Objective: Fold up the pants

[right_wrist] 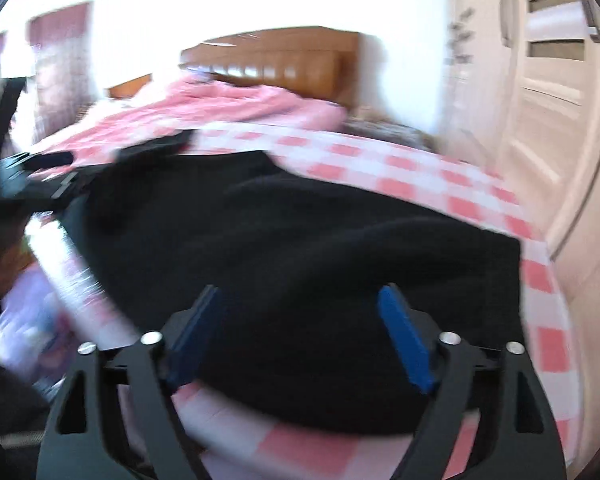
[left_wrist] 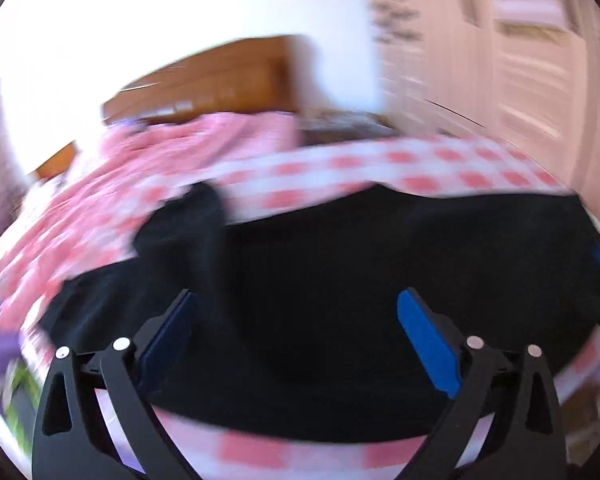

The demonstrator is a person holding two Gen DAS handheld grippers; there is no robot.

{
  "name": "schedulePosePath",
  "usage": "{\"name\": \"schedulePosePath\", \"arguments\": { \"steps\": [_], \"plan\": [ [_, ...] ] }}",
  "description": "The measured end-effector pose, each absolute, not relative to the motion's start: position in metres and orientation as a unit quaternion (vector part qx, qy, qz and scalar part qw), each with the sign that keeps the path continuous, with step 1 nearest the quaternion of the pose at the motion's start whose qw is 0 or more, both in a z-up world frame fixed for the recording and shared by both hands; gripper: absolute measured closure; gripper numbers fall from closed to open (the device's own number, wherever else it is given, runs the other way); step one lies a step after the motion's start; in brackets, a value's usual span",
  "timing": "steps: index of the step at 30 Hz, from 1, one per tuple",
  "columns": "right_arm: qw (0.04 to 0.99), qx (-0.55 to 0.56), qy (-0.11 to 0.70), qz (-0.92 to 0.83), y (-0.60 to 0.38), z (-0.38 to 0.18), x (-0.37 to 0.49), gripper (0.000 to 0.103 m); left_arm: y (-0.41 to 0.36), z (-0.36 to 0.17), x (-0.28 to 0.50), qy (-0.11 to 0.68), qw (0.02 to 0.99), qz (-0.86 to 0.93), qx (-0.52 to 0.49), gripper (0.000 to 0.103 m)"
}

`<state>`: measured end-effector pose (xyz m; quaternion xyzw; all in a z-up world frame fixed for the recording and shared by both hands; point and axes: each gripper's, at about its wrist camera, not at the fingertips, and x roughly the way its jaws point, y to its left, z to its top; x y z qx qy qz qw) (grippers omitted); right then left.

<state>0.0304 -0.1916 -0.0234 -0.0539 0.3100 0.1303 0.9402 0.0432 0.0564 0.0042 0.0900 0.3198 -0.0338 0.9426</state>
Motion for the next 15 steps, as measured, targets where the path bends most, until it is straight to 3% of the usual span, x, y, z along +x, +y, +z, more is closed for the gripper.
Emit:
{"name": "schedulePosePath", "arguments": {
  "steps": [7, 15],
  "plan": [
    [0.917, -0.059, 0.393, 0.047, -0.210, -0.053, 0.072, 0.021, -0.006, -0.060, 0.082, 0.400, 0.898, -0.054, 0.178, 0.003],
    [0.916, -0.029, 0.394, 0.070, -0.235, -0.057, 0.048, 0.019, -0.002, -0.073, 0.086, 0.417, 0.893, -0.066, 0.158, 0.001]
  ]
}}
